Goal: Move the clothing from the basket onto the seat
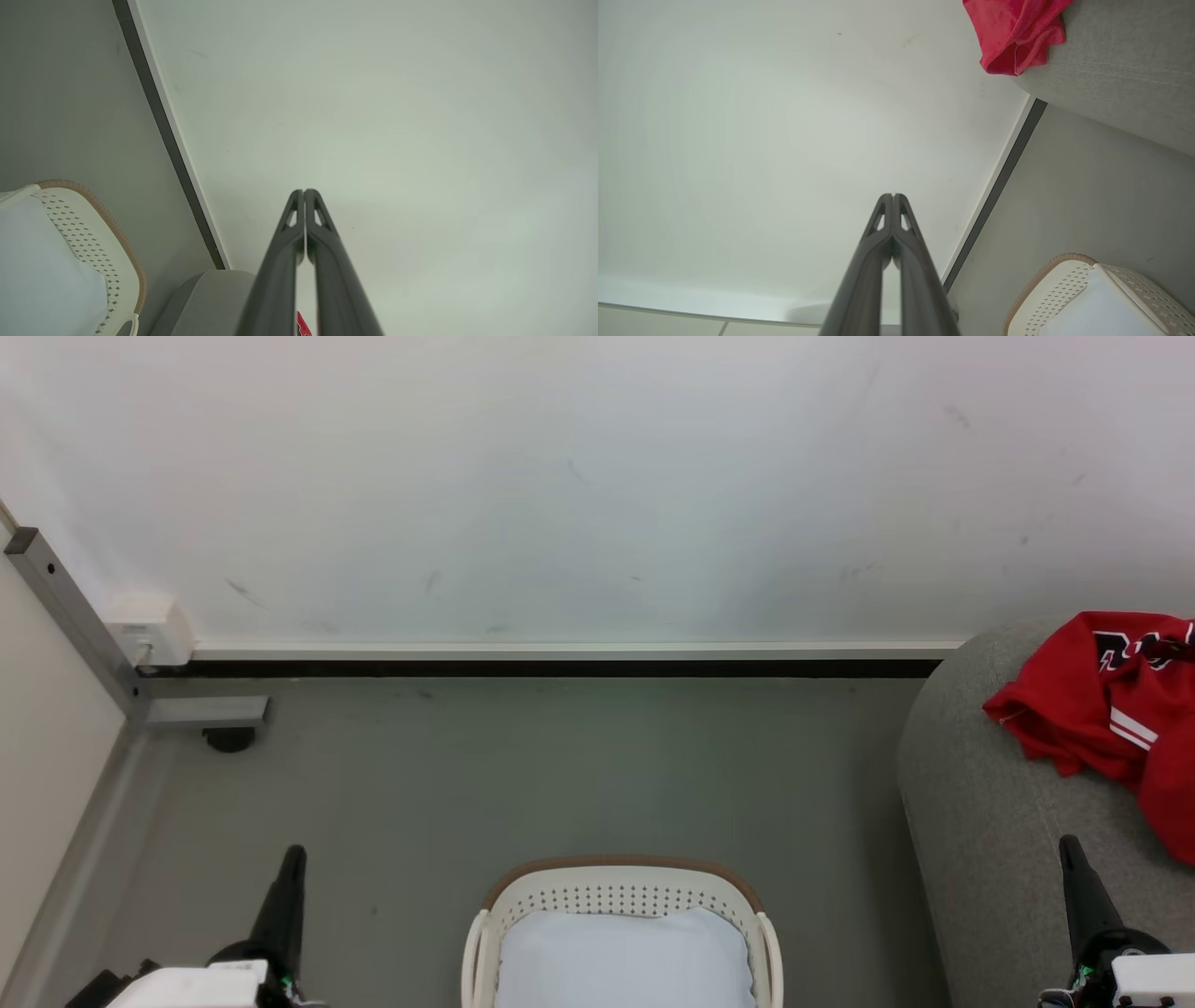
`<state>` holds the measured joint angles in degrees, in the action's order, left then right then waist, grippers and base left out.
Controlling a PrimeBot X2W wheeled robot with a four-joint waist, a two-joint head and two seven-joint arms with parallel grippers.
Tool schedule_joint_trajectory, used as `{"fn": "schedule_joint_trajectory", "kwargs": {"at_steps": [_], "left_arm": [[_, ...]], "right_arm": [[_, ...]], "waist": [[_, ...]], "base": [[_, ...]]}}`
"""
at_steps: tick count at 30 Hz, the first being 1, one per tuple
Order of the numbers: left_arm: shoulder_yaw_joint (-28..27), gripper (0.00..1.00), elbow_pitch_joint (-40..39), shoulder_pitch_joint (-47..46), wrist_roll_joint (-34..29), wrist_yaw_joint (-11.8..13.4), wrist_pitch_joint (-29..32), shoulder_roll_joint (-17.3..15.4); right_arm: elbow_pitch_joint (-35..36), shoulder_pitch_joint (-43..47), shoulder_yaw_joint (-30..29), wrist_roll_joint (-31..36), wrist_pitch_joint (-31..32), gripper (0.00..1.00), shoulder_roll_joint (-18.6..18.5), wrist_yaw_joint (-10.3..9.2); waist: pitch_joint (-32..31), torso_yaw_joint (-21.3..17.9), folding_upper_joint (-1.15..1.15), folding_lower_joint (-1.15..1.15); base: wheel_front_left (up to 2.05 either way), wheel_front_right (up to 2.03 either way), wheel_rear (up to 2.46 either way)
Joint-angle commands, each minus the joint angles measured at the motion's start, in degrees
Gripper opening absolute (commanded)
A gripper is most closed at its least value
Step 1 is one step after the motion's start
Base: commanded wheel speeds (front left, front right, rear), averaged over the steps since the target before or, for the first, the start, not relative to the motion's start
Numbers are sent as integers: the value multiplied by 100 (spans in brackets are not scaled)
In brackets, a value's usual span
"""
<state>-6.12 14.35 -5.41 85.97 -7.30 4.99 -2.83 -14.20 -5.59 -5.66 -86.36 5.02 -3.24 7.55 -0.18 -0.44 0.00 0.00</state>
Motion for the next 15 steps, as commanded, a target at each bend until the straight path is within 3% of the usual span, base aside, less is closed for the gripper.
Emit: {"fn": "schedule_joint_trajectory", "kwargs": {"at_steps": [1,15], "left_arm": [[-31,0,-32,-71,110,-30,29,-14],[-56,0,-38,-109,671,-34,171,-9]], "right_arm": [[37,-67,-34,-123,29,0,10,-10],[29,-96,-112,-614,172,0,40,-12]], "waist": [[3,4,0,0],[34,42,0,0]], "base": [[0,0,0],[0,0,0]]}}
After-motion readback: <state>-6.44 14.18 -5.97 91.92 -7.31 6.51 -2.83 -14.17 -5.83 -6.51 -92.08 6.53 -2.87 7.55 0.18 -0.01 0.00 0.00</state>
